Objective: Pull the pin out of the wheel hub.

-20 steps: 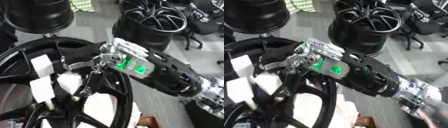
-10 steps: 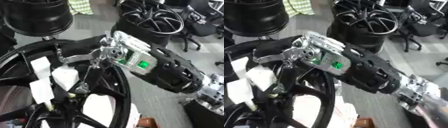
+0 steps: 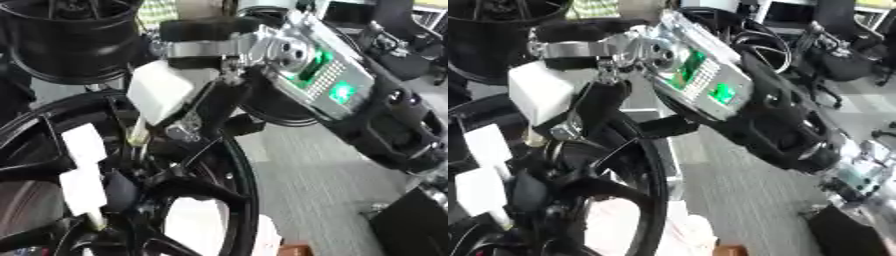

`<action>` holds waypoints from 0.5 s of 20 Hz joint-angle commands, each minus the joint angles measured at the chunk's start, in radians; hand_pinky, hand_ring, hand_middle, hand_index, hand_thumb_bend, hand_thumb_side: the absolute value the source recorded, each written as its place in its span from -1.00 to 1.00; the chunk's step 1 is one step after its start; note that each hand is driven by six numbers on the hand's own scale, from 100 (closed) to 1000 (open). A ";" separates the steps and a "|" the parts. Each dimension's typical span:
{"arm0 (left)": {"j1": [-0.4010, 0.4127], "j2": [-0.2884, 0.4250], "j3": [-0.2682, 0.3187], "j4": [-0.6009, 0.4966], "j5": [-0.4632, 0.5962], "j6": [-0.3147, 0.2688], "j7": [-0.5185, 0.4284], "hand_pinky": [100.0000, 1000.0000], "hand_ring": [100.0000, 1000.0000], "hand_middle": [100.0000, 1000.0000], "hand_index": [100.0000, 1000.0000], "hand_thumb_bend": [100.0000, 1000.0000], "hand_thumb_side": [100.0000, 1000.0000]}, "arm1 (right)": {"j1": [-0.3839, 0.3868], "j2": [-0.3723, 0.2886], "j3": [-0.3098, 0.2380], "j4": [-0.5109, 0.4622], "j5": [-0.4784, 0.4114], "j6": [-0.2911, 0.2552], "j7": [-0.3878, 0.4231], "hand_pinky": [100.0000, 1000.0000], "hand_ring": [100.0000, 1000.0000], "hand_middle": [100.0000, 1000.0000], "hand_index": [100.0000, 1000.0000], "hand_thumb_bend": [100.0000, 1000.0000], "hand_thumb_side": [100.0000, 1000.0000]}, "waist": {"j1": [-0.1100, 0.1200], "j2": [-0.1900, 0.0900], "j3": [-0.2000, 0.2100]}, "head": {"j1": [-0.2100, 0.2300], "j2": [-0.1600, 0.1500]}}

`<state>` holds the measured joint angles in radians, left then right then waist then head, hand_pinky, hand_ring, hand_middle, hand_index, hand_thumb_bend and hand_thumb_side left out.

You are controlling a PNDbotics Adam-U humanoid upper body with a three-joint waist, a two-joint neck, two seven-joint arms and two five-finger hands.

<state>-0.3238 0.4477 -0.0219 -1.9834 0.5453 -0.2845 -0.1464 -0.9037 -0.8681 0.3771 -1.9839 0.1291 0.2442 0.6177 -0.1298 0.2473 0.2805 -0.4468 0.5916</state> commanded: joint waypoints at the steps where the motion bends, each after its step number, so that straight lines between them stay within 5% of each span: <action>1: -0.004 0.024 0.006 -0.017 -0.006 0.000 0.002 0.57 0.37 0.48 0.57 -1.00 0.11 | 0.015 -0.093 -0.075 -0.016 -0.054 -0.017 -0.049 0.73 0.54 -0.19 -0.10 -1.00 -1.00 | 0.008 -0.020 -0.004 | 0.026 -0.019; 6: 0.006 0.030 0.009 -0.017 -0.017 0.004 0.001 0.57 0.37 0.48 0.57 -1.00 0.11 | 0.128 -0.226 -0.216 -0.016 -0.178 -0.057 -0.187 0.73 0.55 -0.20 -0.11 -1.00 -1.00 | 0.002 -0.023 -0.020 | 0.065 -0.012; 10: 0.026 0.038 0.018 -0.017 -0.034 0.000 0.007 0.57 0.37 0.48 0.57 -1.00 0.10 | 0.303 -0.344 -0.348 -0.016 -0.257 -0.059 -0.325 0.73 0.55 -0.19 -0.09 -1.00 -1.00 | 0.002 -0.026 -0.050 | 0.134 0.014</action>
<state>-0.2930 0.4576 -0.0173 -1.9834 0.5176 -0.2837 -0.1438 -0.5950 -1.1431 0.0829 -1.9885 -0.0999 0.1870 0.3330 -0.1359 0.2391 0.2270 -0.3318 0.6009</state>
